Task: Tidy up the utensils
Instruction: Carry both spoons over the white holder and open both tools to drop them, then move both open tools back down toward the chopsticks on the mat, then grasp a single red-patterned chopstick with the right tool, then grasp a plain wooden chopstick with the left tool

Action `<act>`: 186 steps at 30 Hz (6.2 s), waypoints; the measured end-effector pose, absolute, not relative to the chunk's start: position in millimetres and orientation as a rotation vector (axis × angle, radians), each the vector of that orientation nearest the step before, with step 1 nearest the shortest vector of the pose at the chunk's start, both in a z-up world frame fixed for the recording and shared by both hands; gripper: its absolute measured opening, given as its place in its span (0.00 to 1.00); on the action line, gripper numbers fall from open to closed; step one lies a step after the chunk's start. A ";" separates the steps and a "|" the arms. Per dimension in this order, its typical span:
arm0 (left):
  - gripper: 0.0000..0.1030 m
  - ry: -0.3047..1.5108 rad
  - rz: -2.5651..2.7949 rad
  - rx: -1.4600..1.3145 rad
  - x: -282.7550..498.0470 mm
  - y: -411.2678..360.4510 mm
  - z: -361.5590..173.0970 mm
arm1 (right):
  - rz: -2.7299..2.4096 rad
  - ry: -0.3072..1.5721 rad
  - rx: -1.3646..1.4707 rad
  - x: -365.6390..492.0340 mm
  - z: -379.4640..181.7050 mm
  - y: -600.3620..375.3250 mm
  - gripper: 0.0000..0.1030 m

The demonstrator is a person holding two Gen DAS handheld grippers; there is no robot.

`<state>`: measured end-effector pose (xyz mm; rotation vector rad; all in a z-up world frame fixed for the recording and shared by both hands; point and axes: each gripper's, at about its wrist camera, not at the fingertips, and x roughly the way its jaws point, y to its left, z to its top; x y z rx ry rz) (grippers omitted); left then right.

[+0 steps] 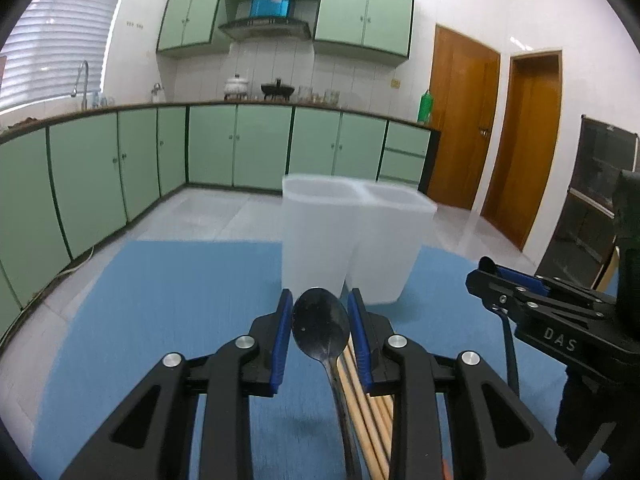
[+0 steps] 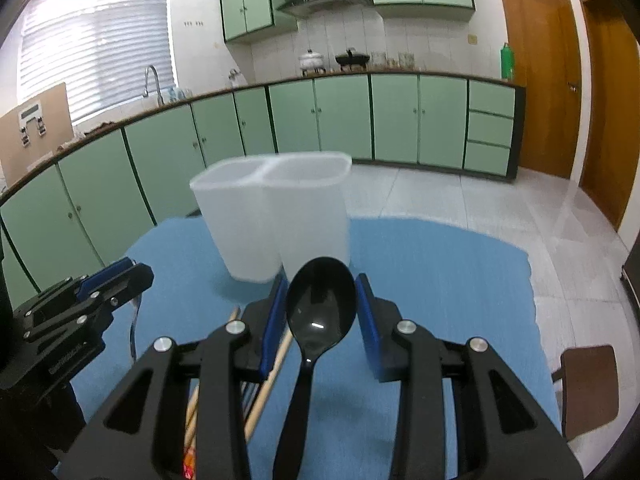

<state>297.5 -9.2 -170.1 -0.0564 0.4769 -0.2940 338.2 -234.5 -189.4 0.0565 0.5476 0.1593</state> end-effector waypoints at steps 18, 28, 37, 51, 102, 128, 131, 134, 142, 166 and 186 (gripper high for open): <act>0.27 0.159 -0.323 -0.096 346.9 -15.8 -38.4 | 0.145 0.207 0.155 419.2 -87.4 -260.7 0.32; 0.27 0.179 -0.286 -0.058 417.7 -37.3 -44.6 | 0.049 0.252 0.118 498.3 -113.7 -262.4 0.32; 0.28 0.339 -0.281 -0.065 452.9 -38.2 -86.6 | 0.073 0.360 0.146 509.0 -149.6 -260.0 0.34; 0.68 0.372 -0.265 -0.097 383.1 -12.1 -82.4 | 0.044 0.450 0.231 428.8 -141.9 -285.2 0.74; 0.85 0.851 -0.117 0.014 199.3 15.0 -231.4 | 0.121 0.872 0.012 194.9 -264.5 -189.0 0.47; 0.85 0.853 -0.138 0.043 183.3 7.0 -231.7 | 0.177 0.888 0.076 194.9 -266.6 -197.7 0.11; 0.85 0.853 -0.136 0.045 183.5 6.9 -231.8 | 0.183 0.883 0.081 192.6 -265.3 -195.7 0.15; 0.85 0.859 -0.134 0.039 185.0 7.9 -232.8 | 0.178 0.893 0.053 195.4 -266.4 -190.0 0.18; 0.85 0.866 -0.181 0.039 185.7 1.0 -232.1 | 0.138 0.884 0.067 196.4 -265.5 -201.1 0.05; 0.85 0.901 -0.185 0.081 186.8 -16.3 -239.1 | 0.106 0.888 0.111 194.3 -268.5 -228.4 0.08; 0.06 0.858 -0.251 0.053 181.6 -28.7 -226.4 | 0.141 0.858 0.056 190.7 -256.4 -217.9 0.05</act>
